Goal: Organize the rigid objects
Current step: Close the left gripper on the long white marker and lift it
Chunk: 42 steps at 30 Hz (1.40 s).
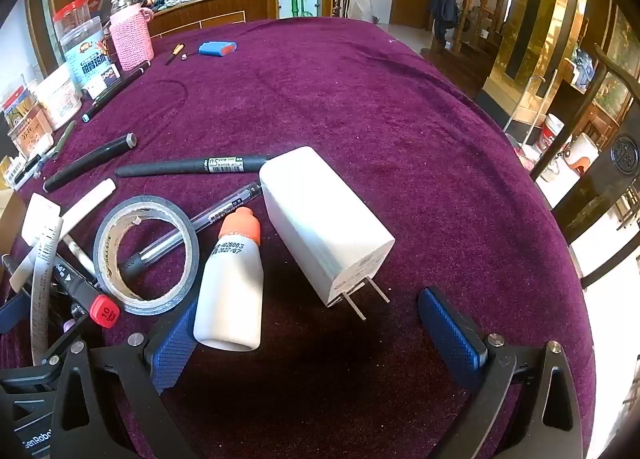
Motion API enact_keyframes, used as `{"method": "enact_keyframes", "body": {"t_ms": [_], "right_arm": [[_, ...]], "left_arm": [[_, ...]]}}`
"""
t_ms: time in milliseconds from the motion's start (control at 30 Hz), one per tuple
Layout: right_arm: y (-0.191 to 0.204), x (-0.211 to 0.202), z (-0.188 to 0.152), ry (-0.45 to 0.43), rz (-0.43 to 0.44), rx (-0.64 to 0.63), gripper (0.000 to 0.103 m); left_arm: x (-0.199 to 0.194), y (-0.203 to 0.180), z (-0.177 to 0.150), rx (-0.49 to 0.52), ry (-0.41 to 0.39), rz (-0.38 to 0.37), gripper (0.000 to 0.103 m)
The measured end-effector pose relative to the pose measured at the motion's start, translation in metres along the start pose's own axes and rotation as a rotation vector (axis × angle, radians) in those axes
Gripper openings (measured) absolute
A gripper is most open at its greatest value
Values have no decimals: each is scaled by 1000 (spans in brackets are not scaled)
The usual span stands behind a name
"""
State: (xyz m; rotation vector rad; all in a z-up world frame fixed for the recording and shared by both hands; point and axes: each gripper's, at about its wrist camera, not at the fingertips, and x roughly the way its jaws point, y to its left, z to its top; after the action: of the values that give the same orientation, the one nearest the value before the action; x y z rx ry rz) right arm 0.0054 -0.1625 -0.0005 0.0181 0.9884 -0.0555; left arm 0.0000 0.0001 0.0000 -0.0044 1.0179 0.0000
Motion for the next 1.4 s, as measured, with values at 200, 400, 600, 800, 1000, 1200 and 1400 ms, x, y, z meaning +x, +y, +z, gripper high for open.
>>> {"method": "enact_keyframes", "body": {"t_ms": [200, 400, 600, 800, 1000, 1200, 1400], "right_arm": [[0, 0, 0, -1, -5, -3, 102], [0, 0, 0, -1, -6, -4, 102], [0, 0, 0, -2, -6, -4, 102], [0, 0, 0, -2, -7, -4, 102], [0, 0, 0, -9, -6, -2, 102], [-1, 1, 2, -11, -2, 0, 102], [-2, 1, 4, 30, 32, -28, 102]], "left_arm": [[0, 0, 0, 1, -1, 2, 103], [0, 0, 0, 1, -2, 2, 103], [0, 0, 0, 1, -2, 2, 103], [0, 0, 0, 1, -2, 1, 103], [0, 0, 0, 1, -2, 1, 103], [-1, 2, -1, 8, 8, -8, 103], [-5, 4, -5, 120, 47, -83, 103]]}}
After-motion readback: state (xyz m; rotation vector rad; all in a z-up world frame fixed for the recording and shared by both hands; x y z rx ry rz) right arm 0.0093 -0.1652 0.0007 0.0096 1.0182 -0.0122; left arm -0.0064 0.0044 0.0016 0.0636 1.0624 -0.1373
